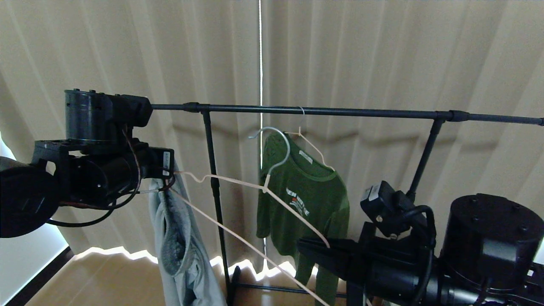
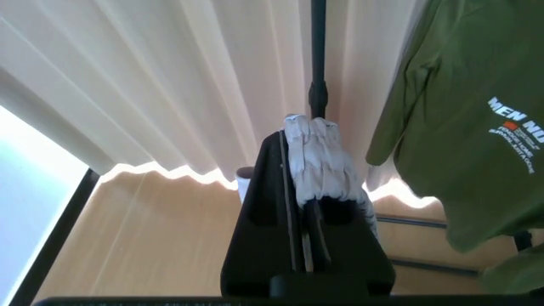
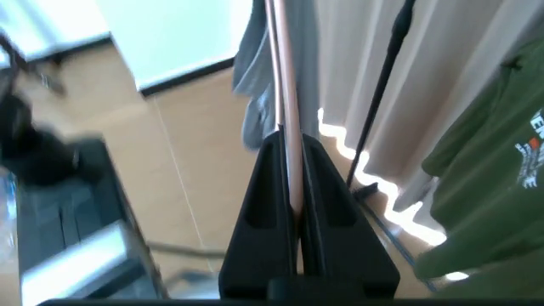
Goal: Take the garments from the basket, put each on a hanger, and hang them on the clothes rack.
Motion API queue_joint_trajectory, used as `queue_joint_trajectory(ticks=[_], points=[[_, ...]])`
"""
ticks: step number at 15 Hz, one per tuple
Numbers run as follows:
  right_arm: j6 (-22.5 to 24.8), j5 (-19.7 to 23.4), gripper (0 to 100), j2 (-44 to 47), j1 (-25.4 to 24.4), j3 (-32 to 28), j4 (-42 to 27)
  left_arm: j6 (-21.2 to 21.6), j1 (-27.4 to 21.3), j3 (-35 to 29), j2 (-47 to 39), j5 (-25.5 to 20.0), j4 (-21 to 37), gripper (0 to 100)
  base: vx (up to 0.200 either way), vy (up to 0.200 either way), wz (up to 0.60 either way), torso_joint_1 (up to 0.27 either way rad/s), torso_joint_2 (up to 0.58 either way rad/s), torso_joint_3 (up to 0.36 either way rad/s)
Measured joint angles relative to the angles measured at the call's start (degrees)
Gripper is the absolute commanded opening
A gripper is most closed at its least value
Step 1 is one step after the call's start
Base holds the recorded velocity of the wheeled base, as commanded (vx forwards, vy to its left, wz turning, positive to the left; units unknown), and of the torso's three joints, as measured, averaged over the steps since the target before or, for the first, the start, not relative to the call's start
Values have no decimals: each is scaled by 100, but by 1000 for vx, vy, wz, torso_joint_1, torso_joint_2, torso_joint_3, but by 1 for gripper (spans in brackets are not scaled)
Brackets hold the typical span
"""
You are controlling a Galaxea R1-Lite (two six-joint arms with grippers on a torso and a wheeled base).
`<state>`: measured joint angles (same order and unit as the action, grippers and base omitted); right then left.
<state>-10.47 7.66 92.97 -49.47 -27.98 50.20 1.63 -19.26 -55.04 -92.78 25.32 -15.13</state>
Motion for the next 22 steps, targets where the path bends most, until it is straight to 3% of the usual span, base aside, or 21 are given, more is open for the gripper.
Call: queue_joint_trajectory(ticks=[7,12,15,17,19,22], points=[[-48,-341,0,697,2,-622,71,22,-5,188,54,471,-17,0,0,0,0,0,0,0],[-255,-642,0,877,-306,-578,7,-16,13,52,67,535,-33,0,0,0,0,0,0,0],[-624,-1287,0,916,-500,-614,-294,-5,22,35,74,535,11,0,0,0,0,0,0,0],[-647,-1586,0,979,-516,-705,-301,28,33,48,89,541,178,0,0,0,0,0,0,0],[-714,-1654,0,1020,-499,-794,-285,33,30,50,144,541,668,0,0,0,0,0,0,0],[-778,-1654,0,1056,-489,-929,-263,15,-41,66,268,544,848,0,0,0,0,0,0,0]])
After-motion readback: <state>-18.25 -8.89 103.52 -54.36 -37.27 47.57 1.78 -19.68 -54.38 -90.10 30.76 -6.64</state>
